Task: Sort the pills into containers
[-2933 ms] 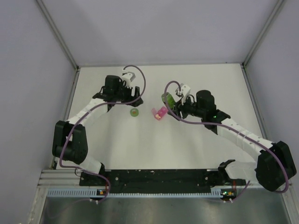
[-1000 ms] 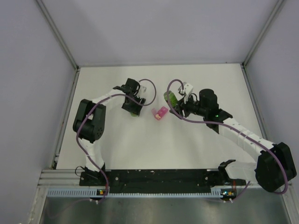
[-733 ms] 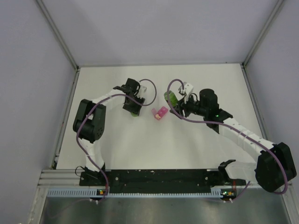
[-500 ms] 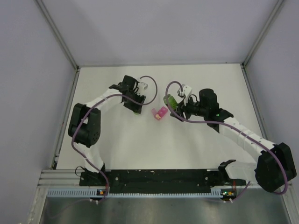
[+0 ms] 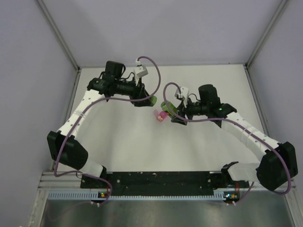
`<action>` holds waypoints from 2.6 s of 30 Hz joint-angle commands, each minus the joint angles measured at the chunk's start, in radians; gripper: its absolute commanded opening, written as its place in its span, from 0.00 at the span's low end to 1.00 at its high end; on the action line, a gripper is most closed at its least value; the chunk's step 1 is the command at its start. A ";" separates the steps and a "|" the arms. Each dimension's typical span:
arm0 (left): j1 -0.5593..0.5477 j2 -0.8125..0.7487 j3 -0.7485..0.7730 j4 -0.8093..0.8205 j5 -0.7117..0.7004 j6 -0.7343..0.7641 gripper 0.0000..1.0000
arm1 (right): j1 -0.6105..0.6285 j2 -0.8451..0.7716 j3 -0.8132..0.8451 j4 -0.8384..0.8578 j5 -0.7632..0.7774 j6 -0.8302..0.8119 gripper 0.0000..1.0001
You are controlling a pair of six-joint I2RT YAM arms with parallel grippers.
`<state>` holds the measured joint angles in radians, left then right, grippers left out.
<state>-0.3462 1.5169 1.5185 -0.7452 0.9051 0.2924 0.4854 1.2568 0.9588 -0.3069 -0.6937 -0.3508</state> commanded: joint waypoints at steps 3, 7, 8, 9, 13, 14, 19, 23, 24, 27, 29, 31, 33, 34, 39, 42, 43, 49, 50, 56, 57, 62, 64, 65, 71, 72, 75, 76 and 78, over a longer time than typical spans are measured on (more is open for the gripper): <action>-0.005 0.022 -0.001 0.032 0.296 -0.061 0.00 | 0.048 0.013 0.081 -0.014 -0.056 -0.040 0.00; -0.011 0.014 -0.032 0.082 0.305 -0.091 0.00 | 0.074 0.021 0.095 -0.017 -0.050 -0.045 0.00; -0.014 0.012 -0.038 0.090 0.308 -0.099 0.00 | 0.081 0.026 0.098 -0.015 -0.049 -0.043 0.00; -0.019 0.012 -0.038 0.089 0.302 -0.098 0.00 | 0.085 0.029 0.101 -0.017 -0.050 -0.045 0.00; -0.025 0.011 -0.049 0.076 0.273 -0.072 0.00 | 0.104 0.039 0.113 -0.020 -0.043 -0.047 0.00; -0.028 0.011 -0.052 0.069 0.265 -0.065 0.00 | 0.108 0.041 0.118 -0.021 -0.040 -0.051 0.00; -0.037 0.006 -0.049 0.041 0.238 -0.035 0.00 | 0.127 0.049 0.126 -0.032 -0.030 -0.059 0.00; -0.043 0.015 -0.034 -0.012 0.221 0.005 0.00 | 0.133 0.047 0.129 -0.038 -0.023 -0.060 0.00; -0.046 0.019 -0.027 -0.034 0.215 0.025 0.00 | 0.131 0.047 0.130 -0.040 -0.021 -0.062 0.00; -0.053 0.025 -0.021 -0.071 0.201 0.057 0.00 | 0.130 0.047 0.133 -0.049 -0.018 -0.068 0.00; -0.054 0.028 -0.015 -0.091 0.199 0.073 0.00 | 0.131 0.047 0.135 -0.054 -0.013 -0.073 0.00; -0.054 0.026 -0.012 -0.098 0.198 0.082 0.00 | 0.133 0.047 0.136 -0.055 -0.010 -0.076 0.00; -0.056 0.026 -0.012 -0.102 0.198 0.080 0.00 | 0.133 0.049 0.136 -0.055 -0.009 -0.076 0.00; -0.057 0.028 -0.012 -0.102 0.201 0.079 0.00 | 0.133 0.050 0.138 -0.055 -0.010 -0.074 0.00; -0.074 0.029 -0.014 -0.092 0.180 0.074 0.00 | 0.133 0.055 0.141 -0.055 -0.013 -0.071 0.00; -0.086 0.035 -0.011 -0.089 0.155 0.077 0.00 | 0.139 0.061 0.146 -0.063 -0.015 -0.073 0.00; -0.089 0.035 -0.008 -0.091 0.149 0.079 0.00 | 0.140 0.061 0.147 -0.066 -0.015 -0.076 0.00; -0.102 0.037 -0.006 -0.118 0.129 0.140 0.00 | 0.142 0.064 0.149 -0.073 -0.035 -0.071 0.00; -0.105 0.035 -0.006 -0.134 0.129 0.177 0.00 | 0.142 0.064 0.155 -0.081 -0.043 -0.070 0.00; -0.117 0.029 -0.020 -0.218 0.155 0.339 0.00 | 0.142 0.084 0.199 -0.147 -0.136 -0.074 0.00; -0.119 0.026 -0.030 -0.221 0.161 0.362 0.00 | 0.142 0.087 0.205 -0.159 -0.153 -0.076 0.00; -0.139 0.002 -0.072 -0.226 0.170 0.451 0.00 | 0.142 0.127 0.253 -0.239 -0.249 -0.094 0.00; -0.145 -0.001 -0.084 -0.226 0.167 0.473 0.00 | 0.143 0.138 0.262 -0.262 -0.273 -0.102 0.00; -0.148 -0.004 -0.089 -0.226 0.164 0.484 0.00 | 0.142 0.142 0.265 -0.273 -0.279 -0.108 0.00; -0.160 -0.024 -0.115 -0.217 0.130 0.545 0.06 | 0.142 0.156 0.279 -0.297 -0.328 -0.109 0.00; -0.162 -0.029 -0.118 -0.207 0.127 0.547 0.08 | 0.142 0.155 0.276 -0.297 -0.328 -0.108 0.00; -0.162 -0.041 -0.129 -0.157 0.117 0.509 0.21 | 0.143 0.151 0.276 -0.296 -0.320 -0.108 0.00; -0.163 -0.046 -0.136 -0.136 0.109 0.486 0.27 | 0.142 0.151 0.274 -0.296 -0.317 -0.108 0.00; -0.162 -0.058 -0.147 -0.083 0.098 0.418 0.42 | 0.142 0.148 0.273 -0.294 -0.302 -0.111 0.00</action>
<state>-0.4755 1.4906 1.4033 -0.9516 1.0733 0.7414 0.6132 1.4189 1.1461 -0.6899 -0.8845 -0.4797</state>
